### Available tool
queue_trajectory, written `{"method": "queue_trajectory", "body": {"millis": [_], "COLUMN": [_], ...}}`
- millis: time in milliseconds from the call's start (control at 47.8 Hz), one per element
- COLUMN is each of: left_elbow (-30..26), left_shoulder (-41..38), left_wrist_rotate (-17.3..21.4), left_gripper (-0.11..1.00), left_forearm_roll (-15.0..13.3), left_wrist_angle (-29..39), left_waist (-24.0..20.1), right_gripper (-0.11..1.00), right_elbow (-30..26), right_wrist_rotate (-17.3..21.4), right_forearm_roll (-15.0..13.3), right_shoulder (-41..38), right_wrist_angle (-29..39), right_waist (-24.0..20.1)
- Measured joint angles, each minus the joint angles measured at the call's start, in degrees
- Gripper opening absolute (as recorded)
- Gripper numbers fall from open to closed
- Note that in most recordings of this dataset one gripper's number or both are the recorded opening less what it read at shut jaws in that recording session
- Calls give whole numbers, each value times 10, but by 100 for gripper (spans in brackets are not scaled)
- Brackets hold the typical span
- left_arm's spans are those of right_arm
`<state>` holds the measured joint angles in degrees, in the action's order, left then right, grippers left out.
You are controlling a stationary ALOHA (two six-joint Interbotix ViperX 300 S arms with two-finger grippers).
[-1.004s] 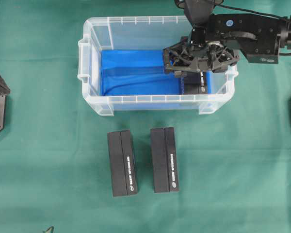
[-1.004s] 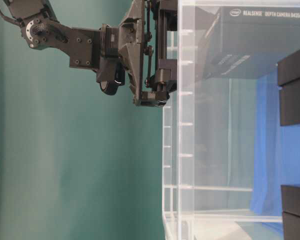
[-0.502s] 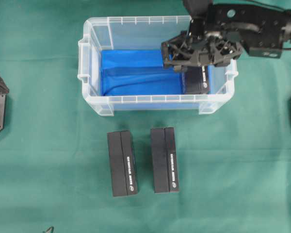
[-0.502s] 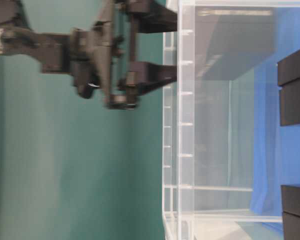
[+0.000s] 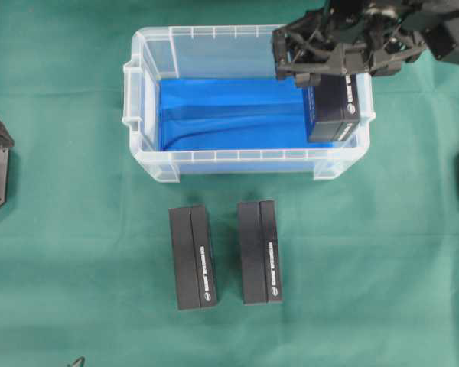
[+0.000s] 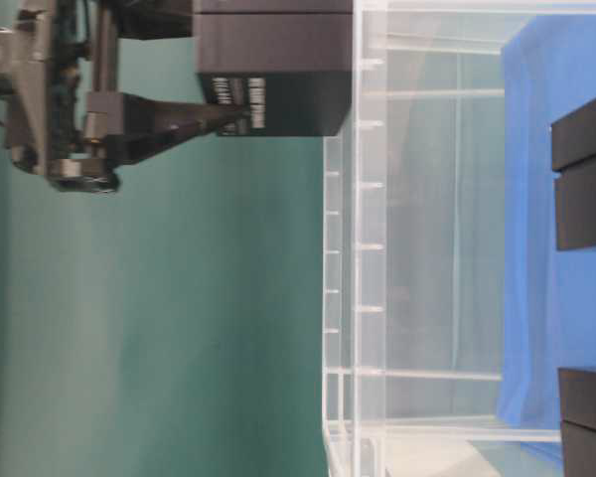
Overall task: Take the box out of the case with the right arm.
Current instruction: 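Lift the last box up out of the bin with the right gripper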
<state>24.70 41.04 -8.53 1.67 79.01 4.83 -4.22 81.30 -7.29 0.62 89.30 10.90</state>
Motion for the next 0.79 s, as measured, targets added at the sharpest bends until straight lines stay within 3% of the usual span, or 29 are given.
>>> {"method": "queue_trajectory", "body": {"millis": [460, 795], "left_elbow": [1, 1], "left_shoulder": [0, -4], "left_wrist_rotate": [0, -2], "left_gripper": [0, 0], "left_forearm_roll": [0, 0], "left_wrist_angle": [1, 1], "left_waist": [0, 0], "right_gripper": [65, 65], "right_elbow": [-74, -78], "right_wrist_rotate": [1, 1], "right_forearm_roll": [-16, -18], "right_shoulder": [0, 0], "right_wrist_angle": [65, 67], "right_waist": [-13, -16]}}
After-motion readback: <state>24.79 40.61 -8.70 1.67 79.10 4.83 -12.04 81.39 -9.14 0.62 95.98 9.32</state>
